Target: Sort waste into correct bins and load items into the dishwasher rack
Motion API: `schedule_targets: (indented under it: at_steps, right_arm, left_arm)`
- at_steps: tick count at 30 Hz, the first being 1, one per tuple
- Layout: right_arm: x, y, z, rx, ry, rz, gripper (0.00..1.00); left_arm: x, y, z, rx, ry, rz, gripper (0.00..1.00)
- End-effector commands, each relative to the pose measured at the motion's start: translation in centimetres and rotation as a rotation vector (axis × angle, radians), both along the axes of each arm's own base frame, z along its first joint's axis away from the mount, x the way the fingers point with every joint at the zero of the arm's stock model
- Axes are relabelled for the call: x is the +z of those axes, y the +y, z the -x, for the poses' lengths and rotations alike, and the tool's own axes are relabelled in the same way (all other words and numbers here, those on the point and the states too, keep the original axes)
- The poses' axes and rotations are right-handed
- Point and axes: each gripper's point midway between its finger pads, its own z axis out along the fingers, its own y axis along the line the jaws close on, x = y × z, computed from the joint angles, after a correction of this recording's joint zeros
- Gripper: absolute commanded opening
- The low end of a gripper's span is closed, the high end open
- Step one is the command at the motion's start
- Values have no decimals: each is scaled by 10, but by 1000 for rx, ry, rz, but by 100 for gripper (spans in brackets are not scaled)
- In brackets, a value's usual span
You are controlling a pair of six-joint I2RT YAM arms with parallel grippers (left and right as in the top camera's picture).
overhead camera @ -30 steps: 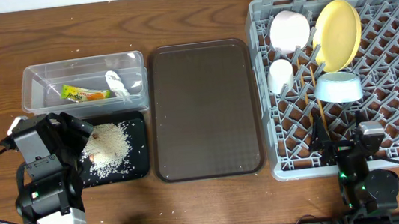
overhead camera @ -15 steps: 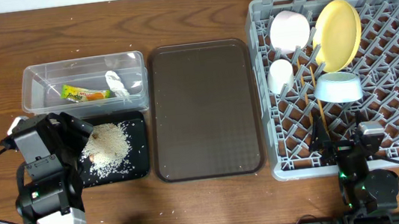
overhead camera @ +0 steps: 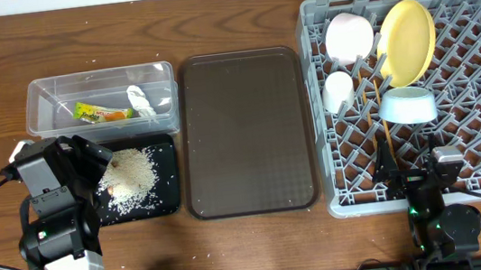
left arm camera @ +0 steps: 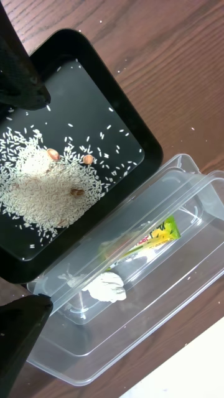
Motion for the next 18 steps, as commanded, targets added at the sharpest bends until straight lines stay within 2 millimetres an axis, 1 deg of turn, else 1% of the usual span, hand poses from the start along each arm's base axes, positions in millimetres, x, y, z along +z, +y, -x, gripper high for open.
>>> schedule_targets:
  at_steps: [1, 5, 8, 10, 13, 18]
  right_arm:
    - [-1, -2, 0, -6, -3, 4, 99]
    - [-1, -2, 0, -6, -3, 4, 99]
    - [-1, -2, 0, -6, -3, 4, 99]
    - [-1, -2, 0, -6, -3, 4, 99]
    - [-1, -2, 0, -6, -3, 4, 99]
    - [-1, -2, 0, -6, -3, 4, 99]
  left_arm:
    - [7, 4, 0, 21, -16, -8, 98]
    - [6, 4, 0, 20, -14, -7, 98]
    - [8, 2, 5, 19, -27, -10, 98]
    - [4, -9, 14, -12, -22, 12, 98]
    - [-7, -27, 33, -65, -8, 43, 98]
    - [-20, -43, 56, -114, -74, 25, 98]
